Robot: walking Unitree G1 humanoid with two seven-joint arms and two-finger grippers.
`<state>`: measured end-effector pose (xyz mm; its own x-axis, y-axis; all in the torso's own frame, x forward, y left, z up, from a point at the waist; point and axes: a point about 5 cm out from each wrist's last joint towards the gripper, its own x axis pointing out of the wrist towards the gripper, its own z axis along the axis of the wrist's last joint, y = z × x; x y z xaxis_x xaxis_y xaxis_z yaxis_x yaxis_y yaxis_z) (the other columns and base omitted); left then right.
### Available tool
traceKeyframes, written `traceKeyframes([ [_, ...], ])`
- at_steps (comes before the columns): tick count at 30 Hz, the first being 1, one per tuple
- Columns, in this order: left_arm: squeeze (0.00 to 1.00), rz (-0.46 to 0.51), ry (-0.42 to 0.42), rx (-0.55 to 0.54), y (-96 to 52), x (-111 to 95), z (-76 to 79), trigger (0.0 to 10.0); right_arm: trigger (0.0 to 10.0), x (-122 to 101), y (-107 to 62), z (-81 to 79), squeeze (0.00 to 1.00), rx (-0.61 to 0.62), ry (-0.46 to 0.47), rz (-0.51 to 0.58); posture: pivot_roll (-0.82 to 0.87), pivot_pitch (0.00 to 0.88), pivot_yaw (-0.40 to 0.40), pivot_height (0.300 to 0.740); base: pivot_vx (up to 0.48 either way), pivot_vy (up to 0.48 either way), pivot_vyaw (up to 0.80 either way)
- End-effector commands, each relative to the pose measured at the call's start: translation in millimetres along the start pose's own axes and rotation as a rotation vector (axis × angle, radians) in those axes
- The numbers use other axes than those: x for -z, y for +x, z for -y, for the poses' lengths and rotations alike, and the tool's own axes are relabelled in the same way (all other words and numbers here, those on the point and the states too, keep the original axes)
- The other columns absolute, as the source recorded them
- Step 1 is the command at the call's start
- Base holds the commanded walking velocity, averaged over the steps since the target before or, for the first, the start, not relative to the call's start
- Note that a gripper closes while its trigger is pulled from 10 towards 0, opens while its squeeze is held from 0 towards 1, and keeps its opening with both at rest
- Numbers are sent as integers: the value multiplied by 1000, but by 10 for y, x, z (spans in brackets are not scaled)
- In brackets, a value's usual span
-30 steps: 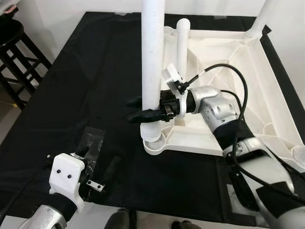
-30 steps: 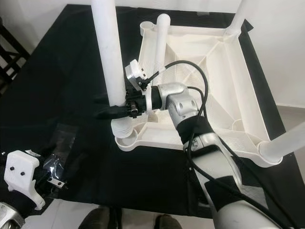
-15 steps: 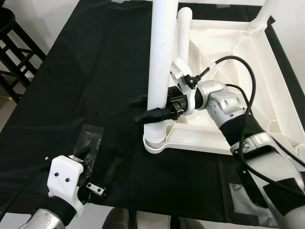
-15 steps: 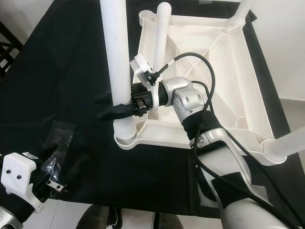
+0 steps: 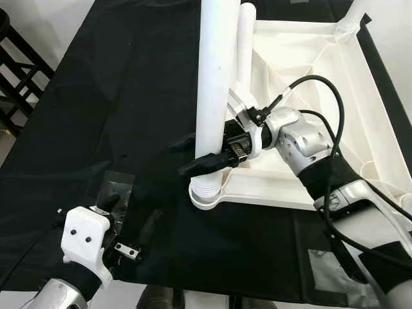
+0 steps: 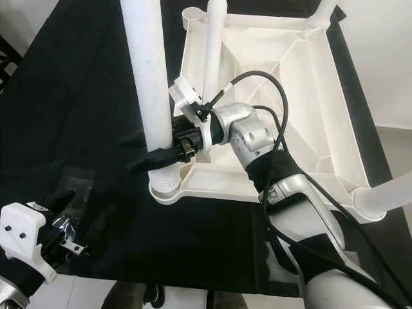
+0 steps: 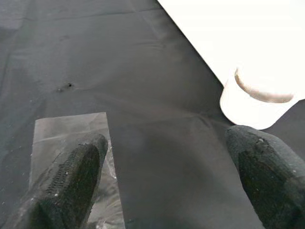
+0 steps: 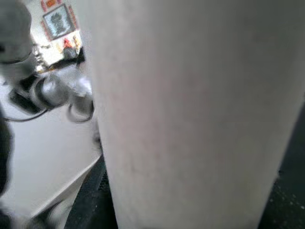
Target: Building children table
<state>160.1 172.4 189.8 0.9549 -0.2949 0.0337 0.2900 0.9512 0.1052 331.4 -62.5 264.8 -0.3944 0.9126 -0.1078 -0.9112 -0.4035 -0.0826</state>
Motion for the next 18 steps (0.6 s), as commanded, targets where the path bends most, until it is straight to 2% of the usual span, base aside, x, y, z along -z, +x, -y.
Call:
traceKeyframes([
  [1, 0, -28, 4, 8, -27, 22, 6, 10000, 10000, 205, 59, -48, 0, -36, 82, -29, 78, 367, -33, 740, 0, 0, 0],
  [6, 0, -25, 4, 11, -19, 20, 9, 10000, 10000, 115, 71, -55, 0, -57, 73, 13, 75, 365, -34, 740, 0, 0, 0],
  [11, 0, -24, 5, 12, -16, 18, 10, 10000, 10000, 104, 71, -51, 0, -57, 64, 8, 75, 365, -35, 740, 0, 0, 0],
  [15, 0, -23, 7, 12, -10, 20, 9, 10000, 10000, 240, 63, -5, 0, -24, 24, -93, 75, 363, -36, 740, 0, 0, 0],
  [18, 0, -23, 7, 12, -8, 18, 9, 10000, 10000, 293, 45, 72, 0, 35, -7, -120, 75, 363, -36, 740, 0, 0, 0],
])
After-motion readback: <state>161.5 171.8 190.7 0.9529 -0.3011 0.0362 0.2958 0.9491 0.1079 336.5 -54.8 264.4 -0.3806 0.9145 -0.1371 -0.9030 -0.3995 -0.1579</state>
